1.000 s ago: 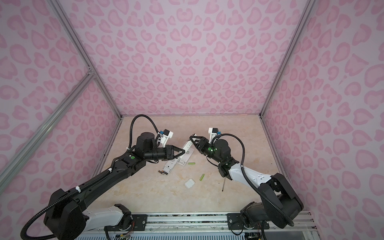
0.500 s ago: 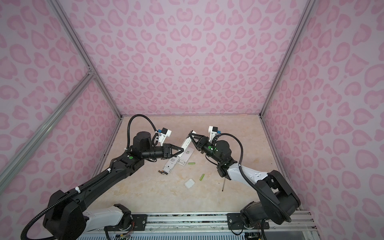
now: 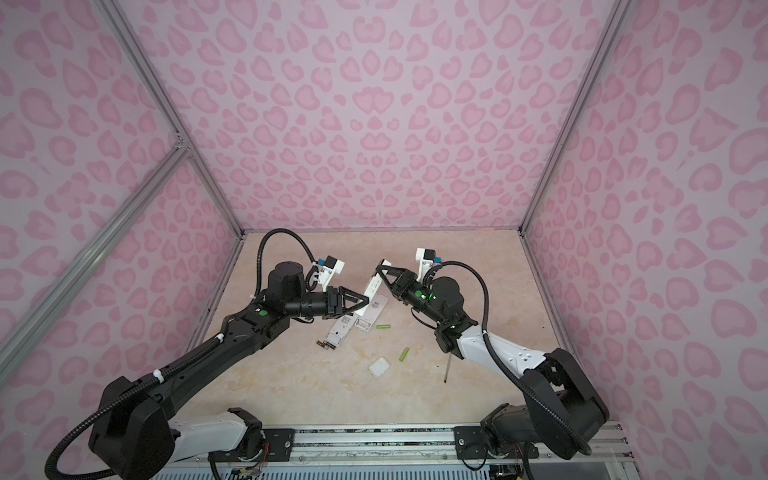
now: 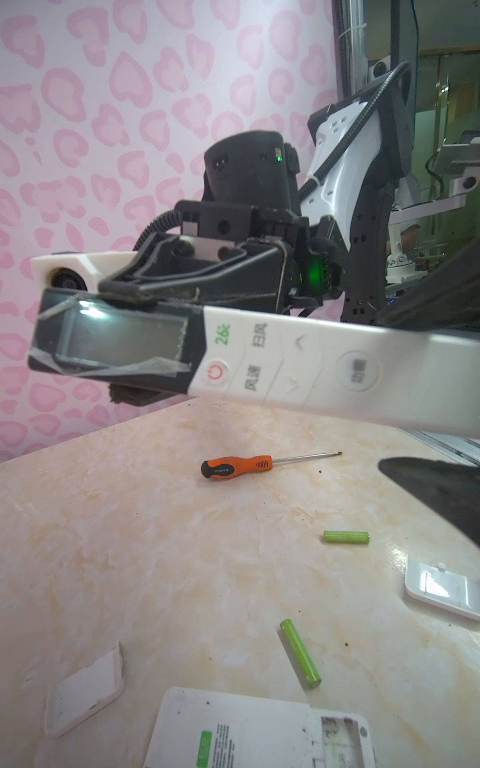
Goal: Unload the batteries from the remote control
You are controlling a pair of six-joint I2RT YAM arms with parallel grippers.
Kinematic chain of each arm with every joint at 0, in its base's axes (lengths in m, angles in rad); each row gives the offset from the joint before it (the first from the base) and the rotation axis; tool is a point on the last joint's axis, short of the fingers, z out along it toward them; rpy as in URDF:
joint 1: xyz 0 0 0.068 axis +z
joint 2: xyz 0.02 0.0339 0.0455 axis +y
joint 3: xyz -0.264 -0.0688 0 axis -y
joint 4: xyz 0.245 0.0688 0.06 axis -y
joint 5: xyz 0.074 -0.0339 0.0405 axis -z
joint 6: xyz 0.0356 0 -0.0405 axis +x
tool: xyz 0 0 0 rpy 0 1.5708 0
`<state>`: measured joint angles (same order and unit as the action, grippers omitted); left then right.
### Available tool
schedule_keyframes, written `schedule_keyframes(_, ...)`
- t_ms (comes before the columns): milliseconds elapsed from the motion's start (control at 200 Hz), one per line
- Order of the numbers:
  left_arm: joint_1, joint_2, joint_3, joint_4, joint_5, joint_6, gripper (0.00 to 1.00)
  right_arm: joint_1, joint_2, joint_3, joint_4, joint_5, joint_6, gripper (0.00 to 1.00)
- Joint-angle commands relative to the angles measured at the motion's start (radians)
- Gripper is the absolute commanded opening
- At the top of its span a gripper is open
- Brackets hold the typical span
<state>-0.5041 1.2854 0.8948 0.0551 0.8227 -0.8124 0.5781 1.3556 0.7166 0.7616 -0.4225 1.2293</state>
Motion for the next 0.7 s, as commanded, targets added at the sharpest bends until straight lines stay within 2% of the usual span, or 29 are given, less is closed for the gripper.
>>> schedule_keyframes(0, 0.001, 0.025, 0.029, 0.012, 0.021, 0.040, 0.53, 0.009, -0.027, 0.047, -0.217, 0.013, -0.135, 0.04)
schedule_keyframes(60, 0.001, 0.041, 0.042, 0.018, 0.032, 0.046, 0.53, 0.010, -0.037, 0.064, -0.272, 0.016, -0.154, 0.04)
schedule_keyframes(255, 0.001, 0.060, 0.074, 0.029, 0.067, 0.059, 0.51, 0.011, -0.032, 0.066, -0.288, 0.017, -0.150, 0.03)
schedule_keyframes(695, -0.002, 0.108, 0.081, 0.033, 0.083, 0.051, 0.51, 0.010, 0.011, 0.066, -0.216, 0.003, -0.106, 0.02)
